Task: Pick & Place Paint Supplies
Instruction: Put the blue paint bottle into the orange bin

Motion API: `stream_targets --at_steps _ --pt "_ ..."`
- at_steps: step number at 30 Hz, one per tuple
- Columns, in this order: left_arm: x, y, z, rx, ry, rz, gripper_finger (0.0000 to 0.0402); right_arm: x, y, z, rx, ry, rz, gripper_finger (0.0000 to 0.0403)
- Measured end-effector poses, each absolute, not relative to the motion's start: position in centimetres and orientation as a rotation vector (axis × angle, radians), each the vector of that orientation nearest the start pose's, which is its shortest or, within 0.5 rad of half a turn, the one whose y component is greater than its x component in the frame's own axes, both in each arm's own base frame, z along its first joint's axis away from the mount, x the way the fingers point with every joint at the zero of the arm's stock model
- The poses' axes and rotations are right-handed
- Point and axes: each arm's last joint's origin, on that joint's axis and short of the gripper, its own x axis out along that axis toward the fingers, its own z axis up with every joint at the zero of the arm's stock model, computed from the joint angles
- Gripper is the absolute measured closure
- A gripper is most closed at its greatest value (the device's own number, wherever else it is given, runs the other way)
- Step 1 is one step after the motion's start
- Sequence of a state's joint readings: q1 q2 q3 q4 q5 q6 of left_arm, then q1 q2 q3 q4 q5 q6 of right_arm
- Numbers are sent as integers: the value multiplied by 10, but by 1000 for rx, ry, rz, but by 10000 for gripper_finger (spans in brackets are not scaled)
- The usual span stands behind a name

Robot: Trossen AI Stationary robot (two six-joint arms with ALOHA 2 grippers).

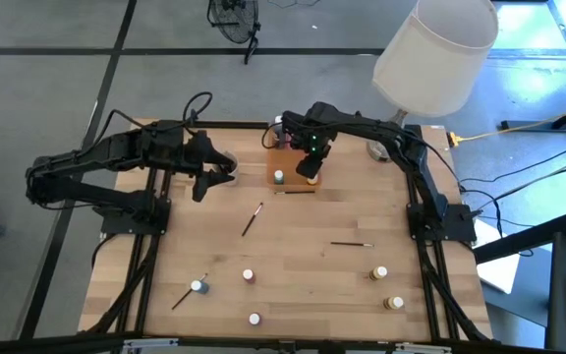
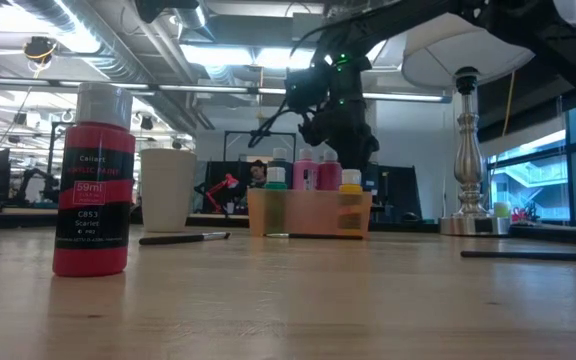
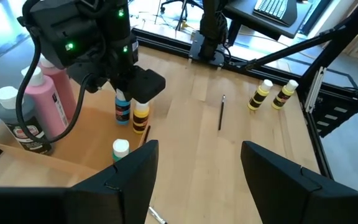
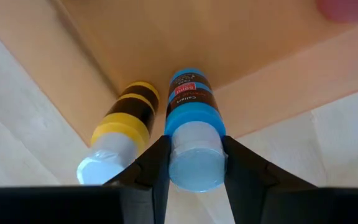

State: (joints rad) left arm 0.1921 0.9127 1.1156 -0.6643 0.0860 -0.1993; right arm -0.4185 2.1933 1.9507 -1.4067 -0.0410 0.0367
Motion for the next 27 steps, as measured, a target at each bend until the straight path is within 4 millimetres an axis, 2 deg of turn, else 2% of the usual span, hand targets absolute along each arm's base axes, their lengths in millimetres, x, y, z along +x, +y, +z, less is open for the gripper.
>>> stream_targets --at_steps 12,18,27 --pt "170 31 377 -259 446 149 176 383 -168 221 404 1610 -315 284" --pt "170 31 377 -256 446 149 176 384 -167 221 429 1600 -261 284" --pt "170 31 377 -239 449 146 176 384 -166 221 434 1600 -256 244"
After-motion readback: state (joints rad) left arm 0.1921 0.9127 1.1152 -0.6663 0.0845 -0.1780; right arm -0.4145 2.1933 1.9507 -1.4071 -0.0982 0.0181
